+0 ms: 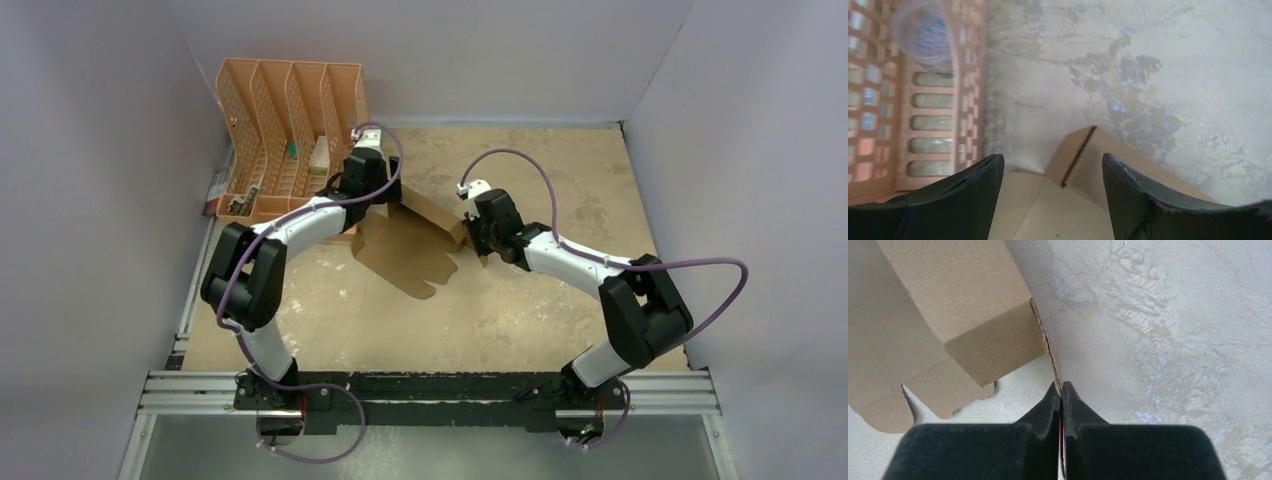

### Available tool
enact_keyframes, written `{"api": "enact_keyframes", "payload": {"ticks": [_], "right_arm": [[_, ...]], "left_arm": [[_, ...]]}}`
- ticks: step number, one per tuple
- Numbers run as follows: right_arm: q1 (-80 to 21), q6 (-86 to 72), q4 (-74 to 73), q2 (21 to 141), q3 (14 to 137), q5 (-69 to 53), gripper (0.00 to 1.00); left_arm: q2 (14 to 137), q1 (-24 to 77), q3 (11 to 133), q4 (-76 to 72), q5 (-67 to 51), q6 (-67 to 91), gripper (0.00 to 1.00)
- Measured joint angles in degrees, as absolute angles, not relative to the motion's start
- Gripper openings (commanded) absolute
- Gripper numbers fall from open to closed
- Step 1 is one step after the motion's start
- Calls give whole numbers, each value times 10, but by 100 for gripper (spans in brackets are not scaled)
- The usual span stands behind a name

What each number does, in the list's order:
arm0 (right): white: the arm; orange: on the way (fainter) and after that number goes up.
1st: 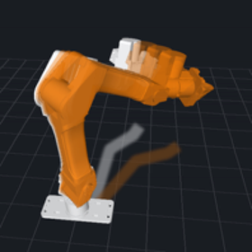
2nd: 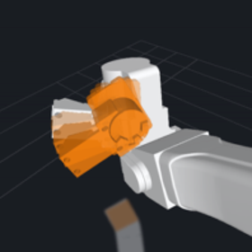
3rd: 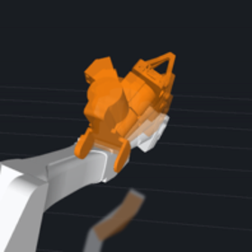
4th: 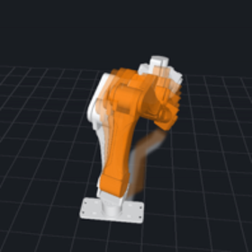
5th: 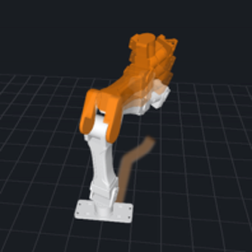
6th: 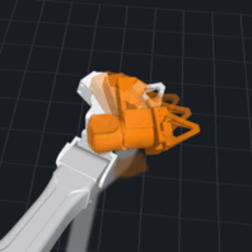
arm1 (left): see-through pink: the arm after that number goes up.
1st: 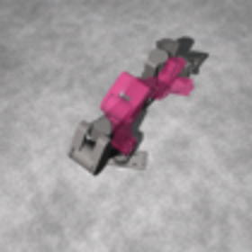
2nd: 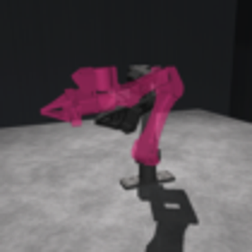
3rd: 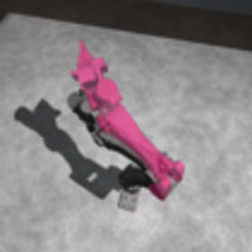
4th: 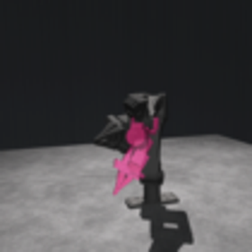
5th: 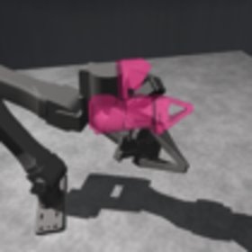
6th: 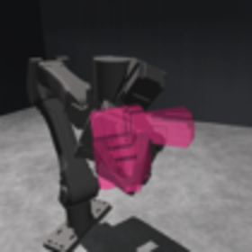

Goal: Fold the paper box

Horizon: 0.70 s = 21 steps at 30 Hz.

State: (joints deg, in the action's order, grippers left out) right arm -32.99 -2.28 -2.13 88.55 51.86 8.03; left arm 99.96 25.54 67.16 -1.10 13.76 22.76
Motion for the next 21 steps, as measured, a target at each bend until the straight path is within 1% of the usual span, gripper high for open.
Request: {"api": "enact_keyframes", "payload": {"ticks": [4,9,14,21], "right_arm": [[-330,-24,-17,887,520,81,0],[-329,-40,-13,892,522,86,0],[-329,-74,-8,907,534,101,0],[-322,-127,-4,923,548,123,0]], "left_arm": [[1033,257,684,-9,98,229,70],[1035,253,689,-11,56,234,66],[1035,254,678,-17,8,259,65],[1009,247,644,-23,-15,298,64]]}}
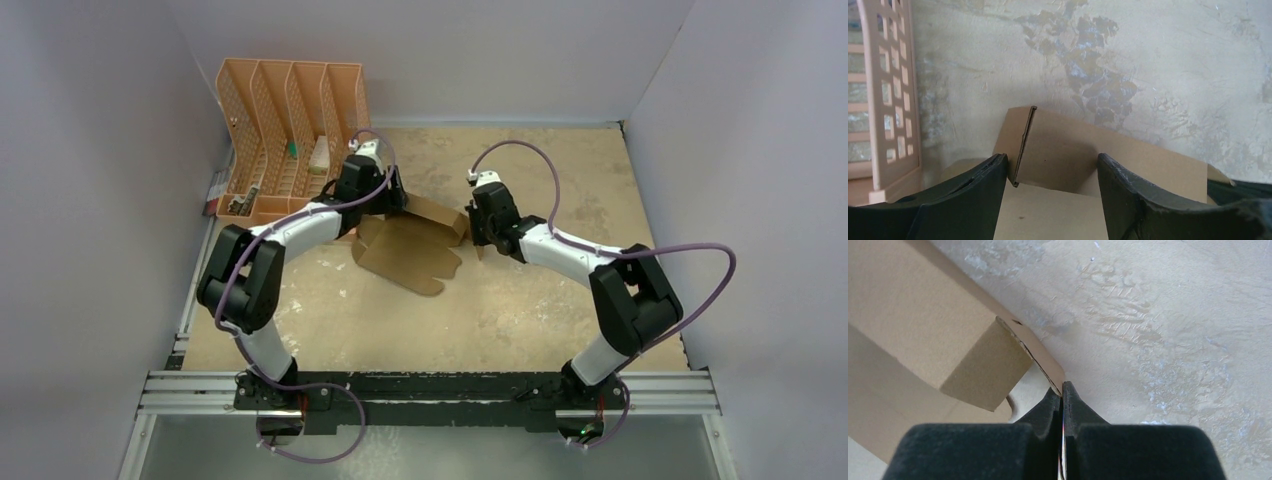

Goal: Fold the paper box

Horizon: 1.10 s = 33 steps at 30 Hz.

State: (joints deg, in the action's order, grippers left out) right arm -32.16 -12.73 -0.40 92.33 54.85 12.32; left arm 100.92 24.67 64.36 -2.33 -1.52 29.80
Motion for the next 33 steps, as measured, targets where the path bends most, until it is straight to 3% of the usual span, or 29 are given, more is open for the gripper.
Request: {"api": "enact_keyframes", "payload": {"ticks": [8,20,24,29,33], "right_arm": [[-305,-158,-17,936,571,118,0],[-303,-188,-37,944,598,15,1],[-300,-195,-28,950,598,9,8],[-299,-199,-6,950,582,-6,29],[-300,-189,13,939,559,-27,40]], "left_arm": [[963,245,608,15,-39,339,64],[923,255,541,-6,-88,431,64],[916,262,533,-5,-81,439,64],[910,266,529,0,-65,438,64],[908,272,529,17,-53,433,64]]}}
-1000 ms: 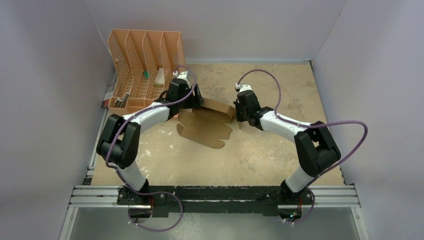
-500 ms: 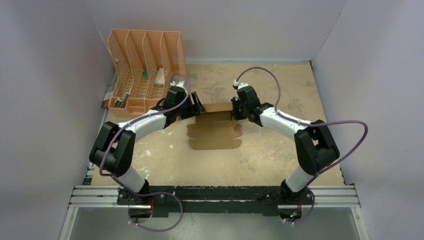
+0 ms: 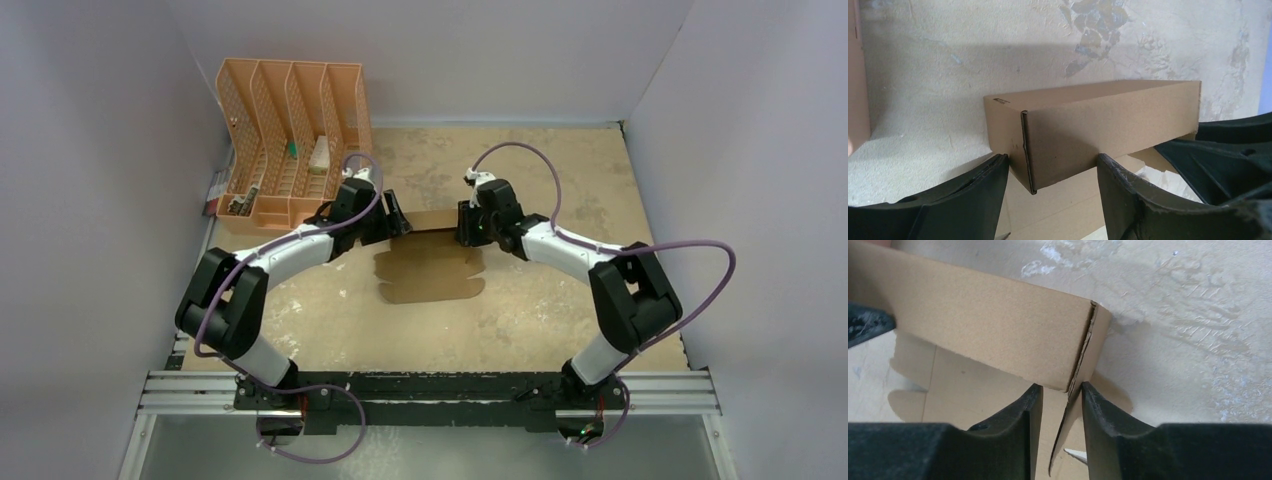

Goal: Fold the paper box

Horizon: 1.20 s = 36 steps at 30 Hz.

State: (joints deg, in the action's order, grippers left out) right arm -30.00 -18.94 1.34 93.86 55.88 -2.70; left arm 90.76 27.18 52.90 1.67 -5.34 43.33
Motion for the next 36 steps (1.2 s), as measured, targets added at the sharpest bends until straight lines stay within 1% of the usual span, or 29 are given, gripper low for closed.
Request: {"api": "enact_keyframes", "payload": {"ticks": [5,6,8,10,14,19,22,26,30,34,36], "right_arm": [[-300,-147,18,897,530,-57,50],[-298,-133,20,887,526,-65,54],[-294,-110,26,871,520,-83,58],[-287,-85,34,854,510,-104,60],[-264,-45,41,829,493,-143,69],[-232,3,48,790,475,-176,74],[-213,24,50,768,472,-185,74],[-173,46,50,755,472,-192,71],[-127,60,48,752,472,-183,67],[-107,71,38,765,472,-164,62],[-107,79,20,791,480,-164,60]], "left_arm": [[907,275,535,41,-45,423,64],[907,275,538,45,-44,422,64],[907,275,544,53,-42,418,64],[907,274,550,61,-42,410,65],[907,270,565,83,-40,393,67],[907,256,584,111,-38,372,67],[907,246,596,124,-38,362,68],[907,232,619,143,-39,348,68],[908,221,637,148,-43,338,68],[916,218,645,149,-59,334,68],[925,218,646,147,-71,334,68]]}}
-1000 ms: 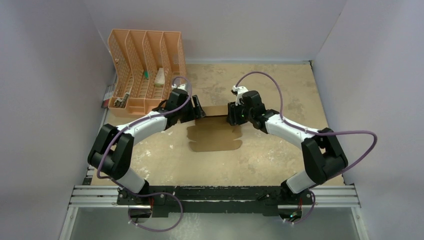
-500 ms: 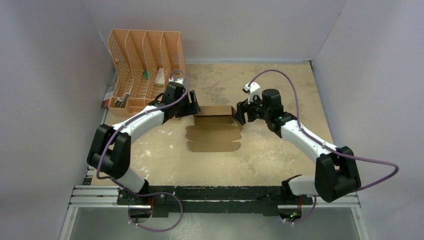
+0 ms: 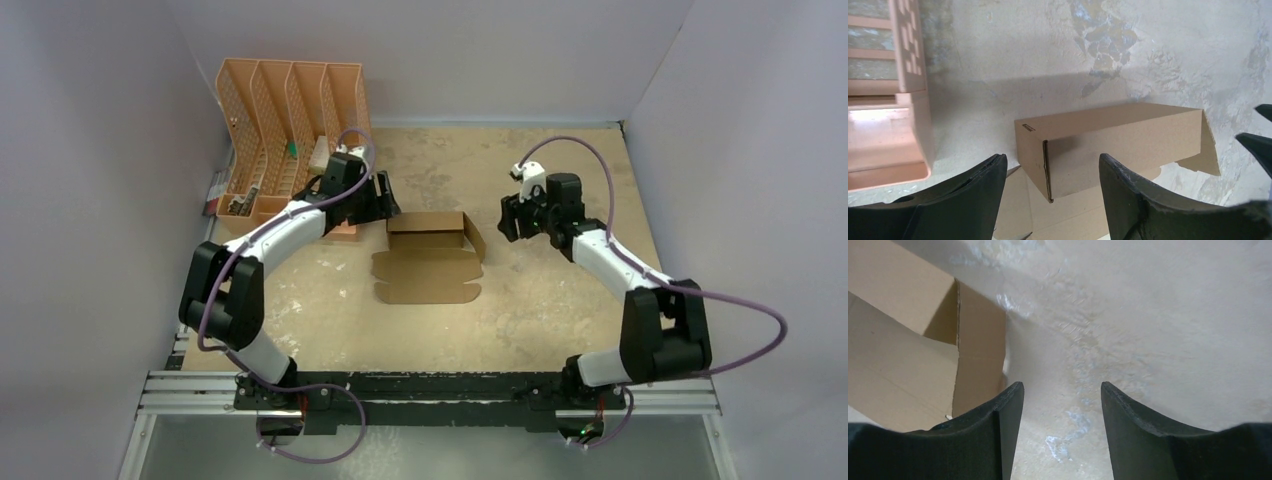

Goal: Fold the paper box

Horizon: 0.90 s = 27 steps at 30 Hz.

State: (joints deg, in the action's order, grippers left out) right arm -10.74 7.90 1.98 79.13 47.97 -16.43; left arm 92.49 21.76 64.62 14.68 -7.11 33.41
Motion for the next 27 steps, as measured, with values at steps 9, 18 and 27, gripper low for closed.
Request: {"api": "enact_keyframes", "payload": {"ticks": [9,18,27], "right_arm": [[-125,65,-7,861,485,-232,59],[-196,47,47,879,472,-255,61],[-214,4,194,879,408,-261,62]], "left_arm": [[959,218,646,140,-120,352,68],[959,218,627,106,-149,384,68],[959,219,608,85,-171,408,67]]}}
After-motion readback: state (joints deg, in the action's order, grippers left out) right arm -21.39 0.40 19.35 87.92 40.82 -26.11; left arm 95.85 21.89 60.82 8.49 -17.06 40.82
